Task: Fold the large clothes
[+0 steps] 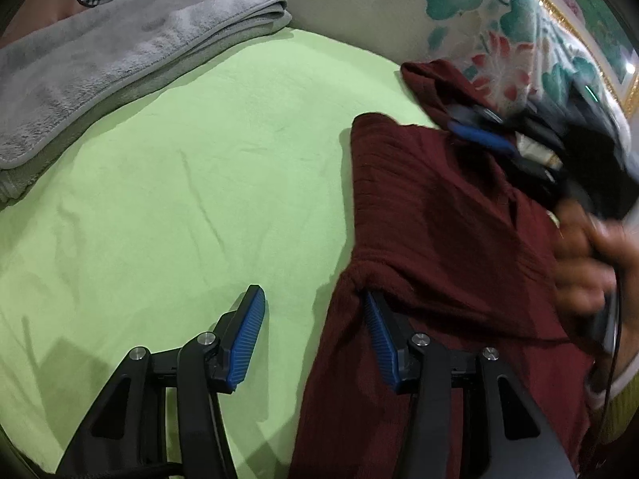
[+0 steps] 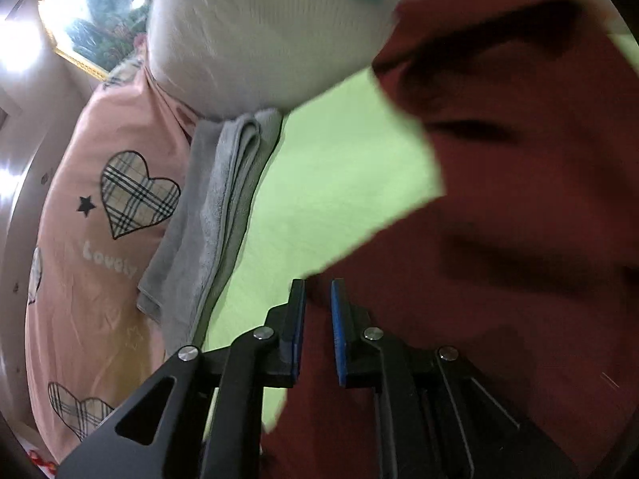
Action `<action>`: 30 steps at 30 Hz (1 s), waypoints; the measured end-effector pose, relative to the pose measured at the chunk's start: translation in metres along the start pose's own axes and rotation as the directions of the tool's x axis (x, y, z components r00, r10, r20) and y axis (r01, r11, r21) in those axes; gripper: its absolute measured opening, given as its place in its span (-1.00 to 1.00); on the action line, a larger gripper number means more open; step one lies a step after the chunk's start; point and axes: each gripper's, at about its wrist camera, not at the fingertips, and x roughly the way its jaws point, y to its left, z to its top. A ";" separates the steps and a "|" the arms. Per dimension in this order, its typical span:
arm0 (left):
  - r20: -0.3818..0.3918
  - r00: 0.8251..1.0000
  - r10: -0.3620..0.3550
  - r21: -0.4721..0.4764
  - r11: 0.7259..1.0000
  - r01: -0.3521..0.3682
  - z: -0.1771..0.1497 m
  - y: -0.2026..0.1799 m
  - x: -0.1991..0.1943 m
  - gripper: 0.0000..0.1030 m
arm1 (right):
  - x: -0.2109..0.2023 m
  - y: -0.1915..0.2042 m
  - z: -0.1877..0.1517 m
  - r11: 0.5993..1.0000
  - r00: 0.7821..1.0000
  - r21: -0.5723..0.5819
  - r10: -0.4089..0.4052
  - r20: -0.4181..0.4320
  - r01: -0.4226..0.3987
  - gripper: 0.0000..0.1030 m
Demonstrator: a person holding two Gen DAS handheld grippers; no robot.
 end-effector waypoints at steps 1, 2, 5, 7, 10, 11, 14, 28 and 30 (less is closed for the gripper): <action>0.005 1.000 -0.013 -0.004 1.000 0.013 0.001 0.001 -0.006 0.00 | -0.026 -0.008 -0.008 1.000 0.999 0.001 -0.023 0.034 0.023 -0.58; 0.007 1.000 -0.016 -0.004 1.000 0.016 0.003 0.001 -0.009 0.00 | -0.047 -0.015 -0.012 0.999 0.997 0.007 -0.053 0.064 0.053 -0.40; 0.016 0.999 -0.031 0.002 1.000 0.031 0.011 -0.006 -0.016 0.00 | -0.111 -0.043 -0.033 0.980 0.966 0.054 -0.198 0.169 0.191 -0.18; 0.031 0.999 -0.042 0.019 0.999 0.042 0.020 -0.016 -0.017 0.00 | -0.150 -0.065 -0.047 0.953 0.929 0.116 -0.298 0.218 0.279 -0.18; 0.041 0.999 -0.026 0.055 0.998 0.024 0.031 -0.030 -0.011 0.00 | -0.216 -0.106 -0.073 0.878 0.841 0.270 -0.464 0.278 0.396 -0.18; 0.047 0.999 -0.023 0.066 0.998 0.020 0.036 -0.035 -0.007 0.00 | -0.227 -0.114 -0.077 0.863 0.826 0.295 -0.488 0.283 0.409 -0.18; 0.059 0.998 -0.014 0.089 0.996 0.009 0.044 -0.043 0.005 0.00 | -0.254 -0.143 -0.091 0.813 0.790 0.370 -0.555 0.261 0.450 -0.18; -0.019 0.997 0.073 0.119 0.990 -0.070 0.043 -0.039 0.052 0.06 | -0.229 -0.148 -0.085 0.796 0.777 0.196 -0.603 0.179 0.573 -0.87; -0.017 0.997 0.078 0.120 0.990 -0.076 0.042 -0.039 0.053 0.06 | -0.247 -0.140 -0.089 0.806 0.766 0.217 -0.592 0.252 0.551 -0.88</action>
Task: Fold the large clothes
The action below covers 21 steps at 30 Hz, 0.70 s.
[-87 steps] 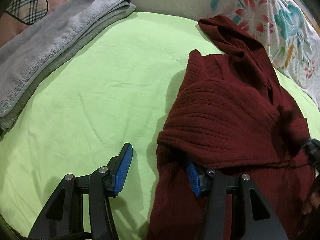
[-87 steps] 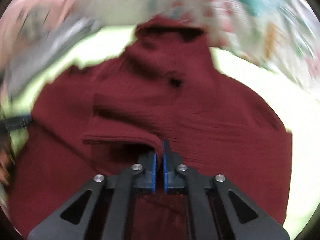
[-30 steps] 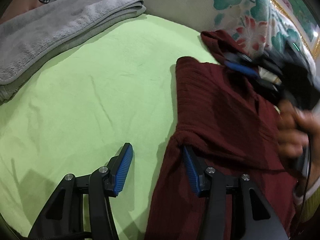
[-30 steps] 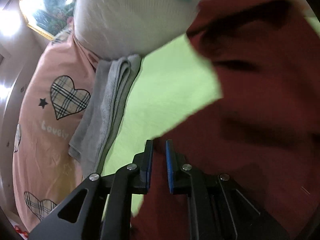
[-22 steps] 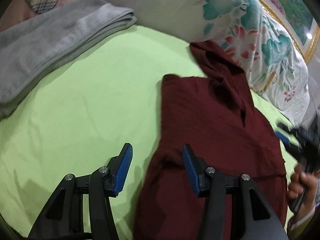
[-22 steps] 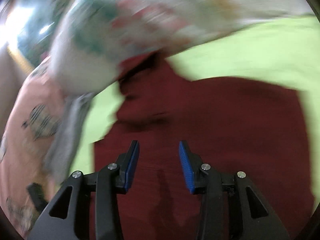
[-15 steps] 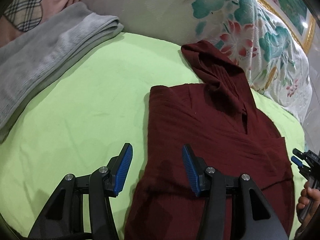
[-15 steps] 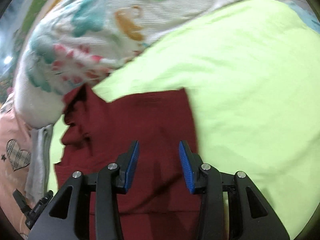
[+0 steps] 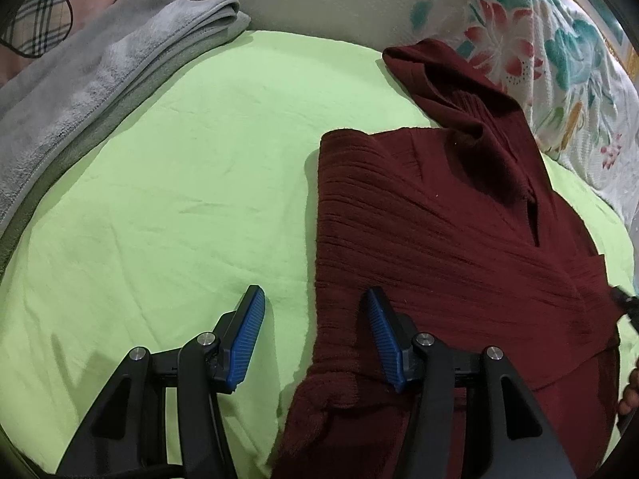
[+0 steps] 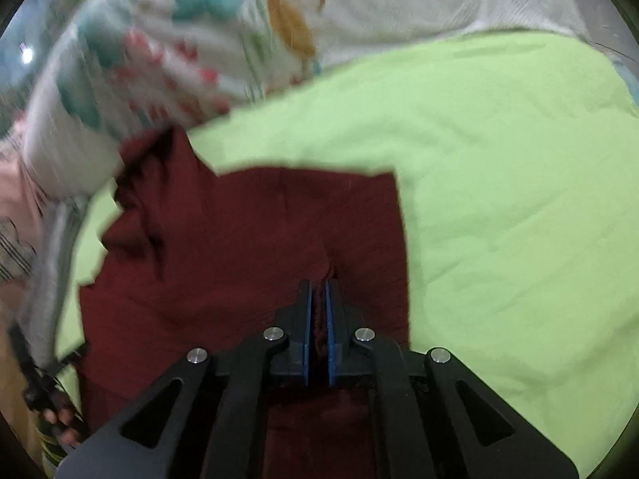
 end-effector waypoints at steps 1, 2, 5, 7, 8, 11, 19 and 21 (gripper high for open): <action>0.002 1.000 0.005 0.001 1.000 -0.005 0.000 -0.001 0.000 0.06 | -0.009 -0.004 -0.001 1.000 1.000 0.019 -0.017 0.027 0.016 -0.88; 0.004 1.000 0.010 0.004 1.000 -0.010 0.000 -0.003 0.001 0.07 | -0.010 -0.008 -0.003 0.999 0.999 0.041 -0.026 0.026 0.025 -0.89; 0.004 1.000 0.028 0.019 0.999 -0.028 0.000 -0.007 0.003 0.07 | 0.010 -0.017 -0.013 0.996 0.994 0.051 -0.064 -0.083 0.068 -0.89; 0.005 1.000 0.030 0.023 0.999 -0.030 0.000 -0.008 0.003 0.08 | 0.009 -0.020 -0.018 0.995 0.995 0.079 -0.059 -0.084 0.066 -0.88; 0.004 1.000 0.028 0.022 0.999 -0.028 0.000 -0.007 0.003 0.08 | 0.005 -0.020 -0.019 0.994 0.995 0.085 -0.066 -0.073 0.072 -0.87; 0.004 1.000 0.029 0.019 0.999 -0.030 0.000 -0.008 0.004 0.09 | -0.011 -0.005 -0.014 0.997 0.998 0.057 -0.056 -0.010 0.057 -0.81; 0.011 1.000 0.030 0.024 0.999 -0.030 -0.001 -0.006 0.005 0.13 | 0.031 -0.003 -0.008 0.997 0.988 -0.012 -0.073 -0.138 0.072 -0.25; 0.011 1.000 0.026 0.021 0.999 -0.026 -0.002 -0.006 0.005 0.13 | 0.022 -0.007 -0.008 0.995 0.989 0.010 -0.101 -0.110 0.103 -0.25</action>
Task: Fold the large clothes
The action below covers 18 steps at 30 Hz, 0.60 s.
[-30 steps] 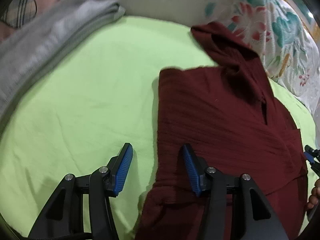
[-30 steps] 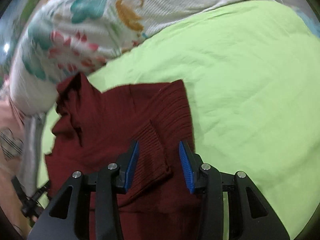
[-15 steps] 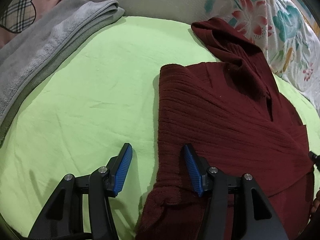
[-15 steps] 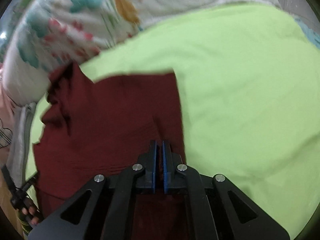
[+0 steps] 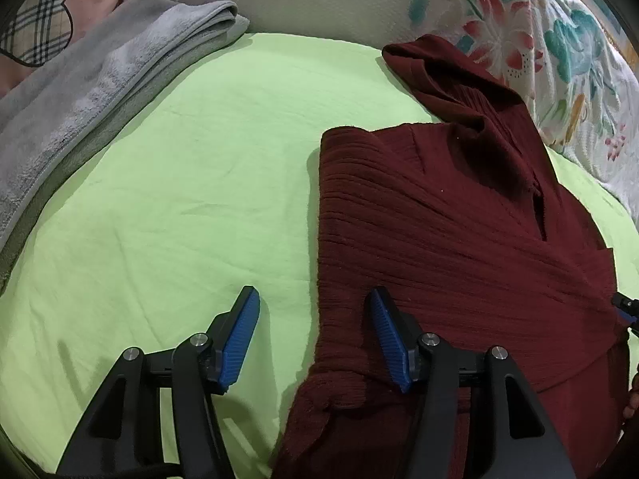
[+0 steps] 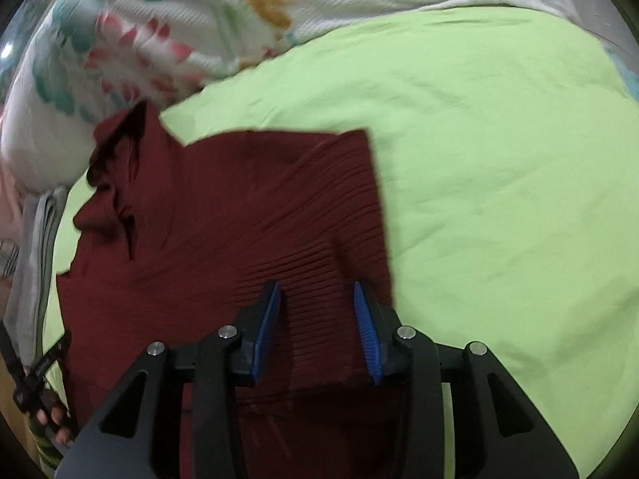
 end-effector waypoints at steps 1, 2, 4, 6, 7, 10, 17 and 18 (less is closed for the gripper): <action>-0.002 1.000 -0.002 -0.003 1.000 0.002 0.000 0.000 -0.002 0.13 | -0.006 0.000 0.001 1.000 1.000 0.008 -0.023 0.018 0.023 -0.22; -0.006 1.000 -0.007 -0.006 1.000 0.007 0.001 0.000 -0.004 0.13 | -0.012 0.000 0.001 1.000 0.999 0.015 -0.021 0.045 0.020 -0.22; -0.020 0.997 -0.069 -0.021 0.997 0.069 0.005 -0.002 -0.012 0.13 | -0.020 0.006 0.006 0.996 0.994 0.013 0.085 0.066 -0.086 -0.22; -0.025 0.993 -0.114 -0.030 0.993 0.113 0.011 -0.008 -0.018 0.14 | -0.018 0.018 0.014 0.993 0.991 -0.022 0.117 0.061 -0.116 -0.22; -0.021 0.990 -0.139 -0.028 0.990 0.138 0.017 -0.013 -0.022 0.14 | -0.016 0.027 0.020 0.989 0.988 -0.047 0.144 0.056 -0.141 -0.22; 0.006 0.981 -0.194 -0.018 0.981 0.194 0.041 -0.028 -0.030 0.15 | -0.008 0.054 0.041 0.973 0.975 -0.095 0.217 0.056 -0.211 -0.22; 0.039 0.986 -0.164 0.004 0.986 0.164 0.129 -0.051 -0.001 0.15 | 0.018 0.134 0.092 0.927 0.953 -0.256 0.297 0.055 -0.274 0.02; 0.036 0.985 -0.167 0.004 0.986 0.167 0.139 -0.051 0.006 0.15 | 0.027 0.143 0.100 0.924 0.954 -0.268 0.297 0.047 -0.274 0.04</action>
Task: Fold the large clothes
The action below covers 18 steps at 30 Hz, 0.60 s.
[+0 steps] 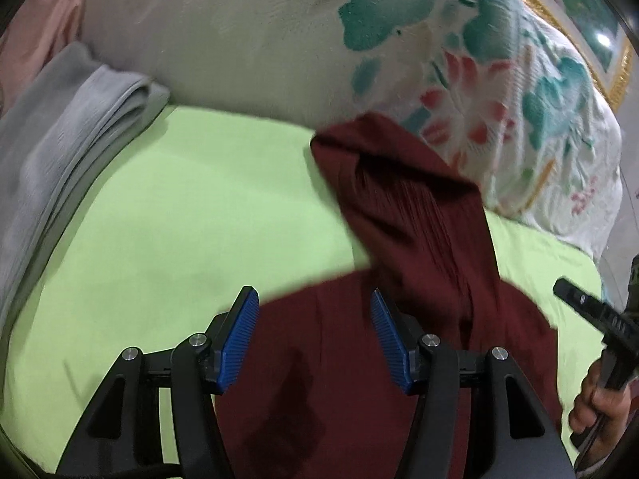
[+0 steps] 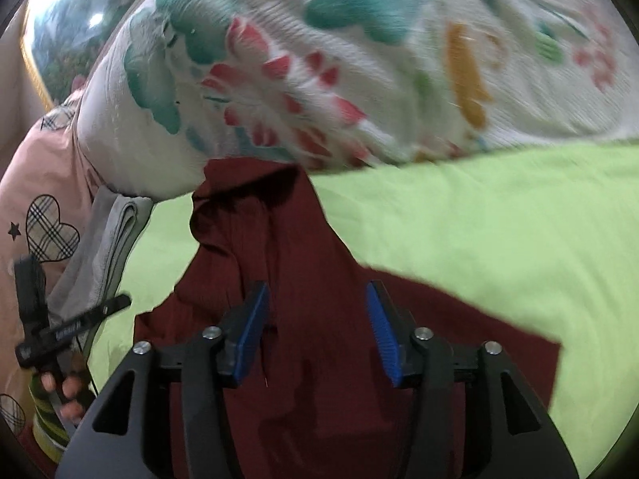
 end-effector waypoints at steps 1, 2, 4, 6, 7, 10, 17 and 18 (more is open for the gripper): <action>-0.001 1.000 0.003 0.000 1.000 -0.003 0.017 0.001 0.013 0.15 | 0.010 0.002 0.006 1.000 1.000 -0.006 0.000 -0.012 0.000 0.04; -0.002 1.000 0.007 0.002 1.000 -0.007 0.028 0.002 0.021 0.15 | 0.021 0.005 0.013 1.000 1.000 -0.011 0.000 -0.024 0.000 0.04; -0.010 1.000 0.011 0.019 1.000 -0.011 0.055 0.005 0.046 0.16 | 0.037 0.008 0.023 1.000 0.999 -0.022 -0.008 -0.036 0.007 0.05; -0.033 0.999 -0.012 0.032 0.999 0.013 0.073 0.006 0.065 0.16 | 0.053 0.013 0.035 0.998 0.999 -0.059 -0.021 -0.042 0.018 0.05; -0.047 0.999 -0.014 0.044 0.999 0.016 0.083 0.006 0.078 0.17 | 0.063 0.016 0.042 0.996 0.999 -0.083 -0.034 -0.042 0.030 0.05; -0.062 0.998 0.016 0.072 0.997 -0.012 0.104 0.006 0.107 0.17 | 0.087 0.022 0.059 0.988 0.997 -0.142 -0.064 -0.046 0.057 0.13; -0.063 0.997 0.044 0.121 0.992 -0.036 0.131 0.005 0.156 -0.03 | 0.141 0.038 0.083 0.957 0.988 -0.260 -0.145 -0.052 0.127 -0.08; -0.046 0.998 0.033 0.130 0.991 -0.027 0.134 0.002 0.156 -0.43 | 0.142 0.038 0.086 0.955 0.985 -0.255 -0.165 -0.040 0.150 -0.37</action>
